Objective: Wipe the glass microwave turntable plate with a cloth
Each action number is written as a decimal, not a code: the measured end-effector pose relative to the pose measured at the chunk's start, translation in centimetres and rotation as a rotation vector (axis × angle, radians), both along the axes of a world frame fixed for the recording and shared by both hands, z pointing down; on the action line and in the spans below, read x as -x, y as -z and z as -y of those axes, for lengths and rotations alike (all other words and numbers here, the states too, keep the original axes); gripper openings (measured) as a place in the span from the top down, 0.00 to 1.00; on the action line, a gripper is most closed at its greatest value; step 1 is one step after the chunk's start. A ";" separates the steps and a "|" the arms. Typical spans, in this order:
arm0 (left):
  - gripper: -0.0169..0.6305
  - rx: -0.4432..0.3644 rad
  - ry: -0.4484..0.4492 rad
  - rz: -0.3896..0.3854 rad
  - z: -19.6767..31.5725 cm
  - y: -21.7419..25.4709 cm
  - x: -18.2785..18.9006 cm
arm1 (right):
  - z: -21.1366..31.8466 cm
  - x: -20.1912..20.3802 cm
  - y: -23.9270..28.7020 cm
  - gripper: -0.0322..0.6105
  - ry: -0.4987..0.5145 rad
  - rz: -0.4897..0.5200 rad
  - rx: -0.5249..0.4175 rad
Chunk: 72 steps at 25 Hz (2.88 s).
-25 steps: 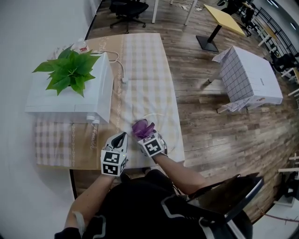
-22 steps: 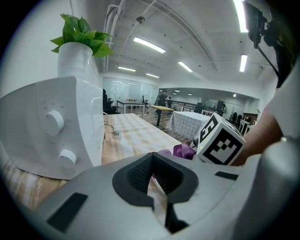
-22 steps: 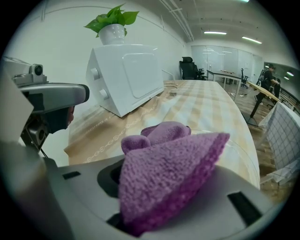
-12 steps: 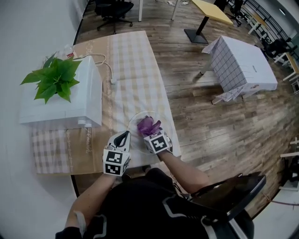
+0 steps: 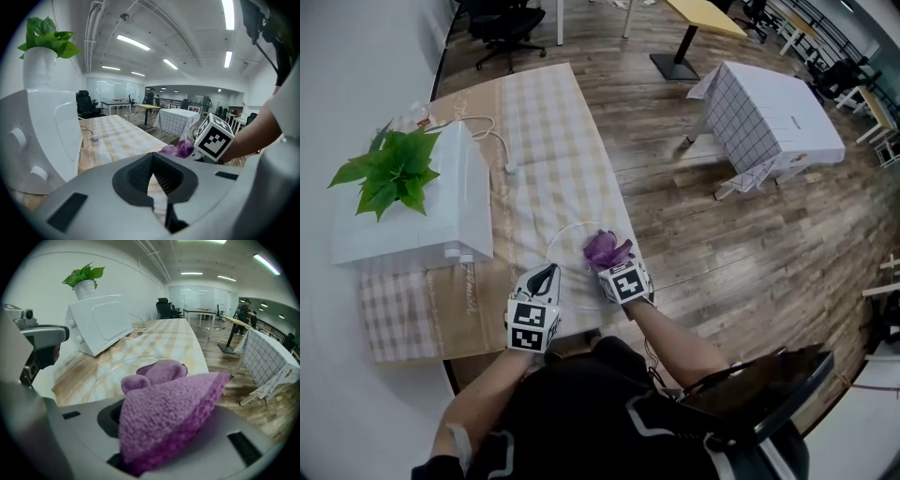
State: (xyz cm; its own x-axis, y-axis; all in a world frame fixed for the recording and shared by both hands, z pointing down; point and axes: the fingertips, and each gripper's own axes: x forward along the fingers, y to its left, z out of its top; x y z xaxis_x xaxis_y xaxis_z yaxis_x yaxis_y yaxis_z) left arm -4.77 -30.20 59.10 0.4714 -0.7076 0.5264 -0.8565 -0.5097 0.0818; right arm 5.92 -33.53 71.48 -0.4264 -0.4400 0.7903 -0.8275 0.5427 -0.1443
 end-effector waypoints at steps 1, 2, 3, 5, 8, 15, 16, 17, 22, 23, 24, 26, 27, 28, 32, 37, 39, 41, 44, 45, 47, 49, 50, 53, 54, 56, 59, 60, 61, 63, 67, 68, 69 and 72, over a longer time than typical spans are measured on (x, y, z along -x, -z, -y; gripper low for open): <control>0.97 0.001 -0.003 -0.007 0.0 0.0 -0.1 | 0.1 -0.4 0.0 0.73 -0.006 -0.004 -0.003; 0.97 0.001 -0.007 -0.012 0.0 0.1 -0.3 | 0.2 -0.8 0.0 0.73 -0.013 -0.008 -0.004; 0.97 0.000 -0.013 -0.016 0.0 0.1 -0.4 | 0.2 -1.2 0.0 0.73 -0.022 -0.010 -0.004; 0.97 -0.002 -0.029 -0.025 -0.1 0.2 -0.8 | 0.3 -2.0 0.0 0.73 -0.039 -0.019 -0.002; 0.97 0.004 -0.047 -0.036 -0.4 0.2 -1.3 | 0.4 -3.4 -0.1 0.73 -0.059 -0.041 -0.006; 0.97 0.018 -0.029 -0.039 -0.6 -0.1 -0.7 | 1.0 -6.9 0.1 0.73 -0.123 -0.104 -0.033; 0.97 0.021 -0.022 -0.041 -0.6 -0.1 -0.6 | 1.0 -7.3 0.2 0.73 -0.129 -0.108 -0.036; 0.97 0.021 -0.020 -0.042 -0.7 0.0 -0.5 | 1.0 -7.6 0.2 0.73 -0.134 -0.111 -0.037; 0.97 0.013 -0.014 -0.059 -0.9 0.5 0.0 | 0.7 -7.3 1.2 0.73 -0.149 -0.097 -0.043; 0.97 0.010 -0.011 -0.067 -1.0 0.6 0.1 | 0.4 -6.8 1.6 0.73 -0.136 -0.090 -0.046; 0.97 0.009 -0.005 -0.079 -1.1 0.7 0.4 | 0.1 -6.2 1.9 0.73 -0.120 -0.081 -0.051; 0.97 0.012 0.018 -0.107 -1.3 0.8 1.0 | -0.6 -4.4 2.6 0.73 -0.081 -0.057 -0.058; 0.97 0.014 0.034 -0.115 -1.4 0.8 1.5 | -1.1 -3.1 2.8 0.73 -0.058 -0.039 -0.058; 0.97 0.015 0.048 -0.115 -1.5 0.7 1.9 | -1.7 -1.8 3.0 0.72 -0.032 -0.022 -0.054; 0.97 0.014 0.090 -0.105 -2.0 0.7 3.6 | -4.3 4.2 2.9 0.72 0.085 0.025 -0.023; 0.97 0.011 0.133 -0.126 -2.9 1.1 5.2 | -6.7 9.6 2.3 0.72 0.186 0.059 0.009; 0.97 0.011 0.141 -0.111 -3.4 1.1 5.8 | -7.3 10.9 2.2 0.72 0.226 0.054 0.002; 0.97 0.017 0.153 -0.102 -3.7 0.9 6.3 | -7.5 11.7 2.1 0.72 0.247 0.046 -0.011; 0.97 0.022 0.169 -0.096 -4.1 0.8 7.0 | -7.7 12.2 1.4 0.72 0.251 0.039 0.003; 0.97 0.022 0.174 -0.095 -4.2 0.8 7.1 | -7.8 12.3 1.2 0.72 0.254 0.037 0.010; 0.97 0.024 0.178 -0.094 -4.3 0.7 7.2 | -8.0 12.0 0.8 0.72 0.259 0.029 0.018; 0.97 0.028 0.175 -0.090 -4.3 0.6 6.9 | -7.9 11.4 0.7 0.72 0.248 0.026 0.024; 0.97 0.029 0.170 -0.089 -4.3 0.6 6.7 | -7.8 11.1 0.7 0.72 0.237 0.026 0.026; 0.97 0.032 0.150 -0.094 -4.1 0.4 5.9 | -7.4 10.0 0.6 0.72 0.206 0.027 0.028; 0.97 0.033 0.143 -0.095 -4.0 0.4 5.6 | -7.2 9.7 0.6 0.72 0.197 0.027 0.029; 0.97 0.034 0.128 -0.095 -3.9 0.2 5.0 | -7.0 8.9 0.5 0.72 0.177 0.025 0.029; 0.97 0.047 0.113 -0.112 -3.8 0.1 4.0 | -6.7 7.5 0.4 0.72 0.147 0.021 0.027; 0.97 0.057 0.112 -0.127 -3.8 0.0 3.6 | -6.7 7.1 0.4 0.72 0.140 0.019 0.027; 0.97 0.067 0.112 -0.143 -3.8 0.0 3.3 | -6.7 6.7 0.3 0.72 0.133 0.017 0.028; 0.97 0.072 0.101 -0.153 -3.6 0.1 2.6 | -6.7 5.7 0.0 0.72 0.112 0.016 0.033; 0.97 0.067 0.069 -0.134 -3.5 -0.1 1.6 | -6.2 3.8 0.1 0.72 0.060 0.017 0.033; 0.97 0.071 0.065 -0.136 -3.6 -0.2 1.4 | -6.1 3.3 0.1 0.72 0.045 0.019 0.035; 0.97 0.074 0.060 -0.140 -3.6 -0.2 1.2 | -6.0 2.8 0.0 0.72 0.033 0.019 0.035; 0.97 0.075 0.042 -0.138 -3.6 -0.2 0.5 | -5.6 1.3 0.1 0.72 0.000 0.011 0.032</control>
State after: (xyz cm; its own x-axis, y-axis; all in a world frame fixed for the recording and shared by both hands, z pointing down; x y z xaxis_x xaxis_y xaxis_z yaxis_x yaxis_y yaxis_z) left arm -5.28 -26.65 59.34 0.5135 -0.6893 0.5110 -0.8550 -0.4614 0.2368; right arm 4.62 -27.98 71.42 -0.4352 -0.4146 0.7992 -0.8259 0.5373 -0.1710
